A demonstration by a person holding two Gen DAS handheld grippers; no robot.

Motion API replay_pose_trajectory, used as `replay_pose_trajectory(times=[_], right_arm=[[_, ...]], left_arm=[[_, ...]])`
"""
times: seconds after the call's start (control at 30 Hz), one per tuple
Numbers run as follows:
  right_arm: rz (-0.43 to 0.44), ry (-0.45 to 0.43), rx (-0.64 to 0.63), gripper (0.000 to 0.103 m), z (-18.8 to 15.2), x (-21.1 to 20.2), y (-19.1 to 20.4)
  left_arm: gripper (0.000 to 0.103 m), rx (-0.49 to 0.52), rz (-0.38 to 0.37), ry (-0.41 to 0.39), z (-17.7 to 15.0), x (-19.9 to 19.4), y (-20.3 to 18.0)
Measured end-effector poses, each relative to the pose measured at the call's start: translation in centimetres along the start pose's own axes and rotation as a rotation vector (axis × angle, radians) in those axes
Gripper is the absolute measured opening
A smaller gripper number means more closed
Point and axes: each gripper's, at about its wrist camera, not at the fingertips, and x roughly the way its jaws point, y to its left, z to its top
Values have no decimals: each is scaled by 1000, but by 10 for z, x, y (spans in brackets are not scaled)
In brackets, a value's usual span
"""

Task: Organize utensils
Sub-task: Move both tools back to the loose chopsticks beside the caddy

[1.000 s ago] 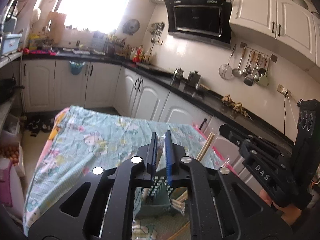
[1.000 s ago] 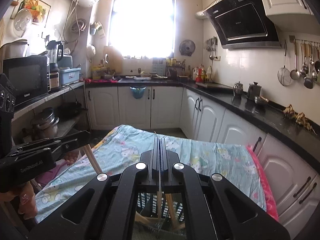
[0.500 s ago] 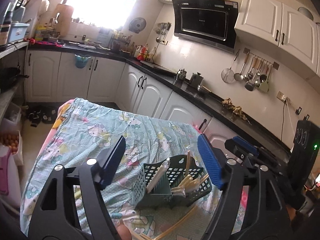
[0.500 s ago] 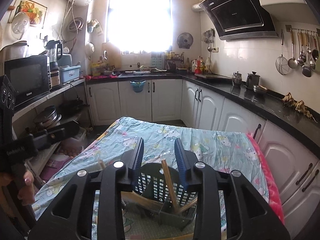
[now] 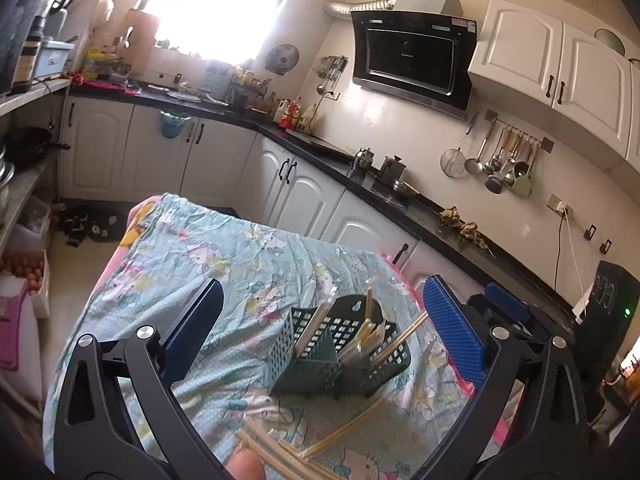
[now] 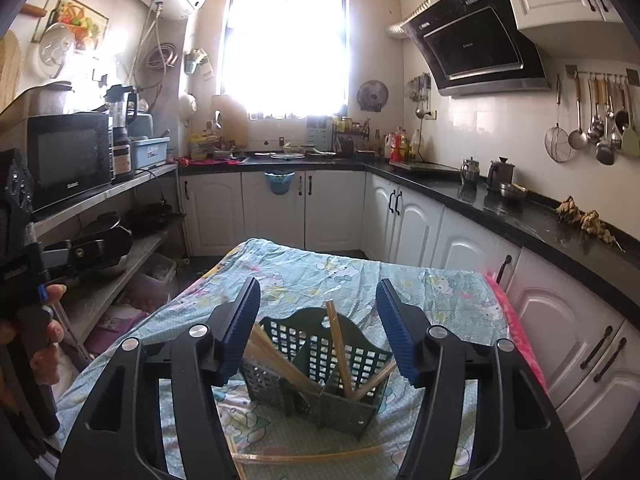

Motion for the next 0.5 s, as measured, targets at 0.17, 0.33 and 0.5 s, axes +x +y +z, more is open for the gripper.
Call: replay_pose_trajectory(times=[0.17,0.33,0.5], right_arm=[[7,-1,-36,65,-13,-13,13],[19,13,-67,69,-26,-20,30],[35,33,-84,72,-36,-23,43]], left_arm=[[92,-25,27,12,-13,-12,11],[92,-38,47,24,-23,-19,18],[92,-37,58,37,-36,-29,26]])
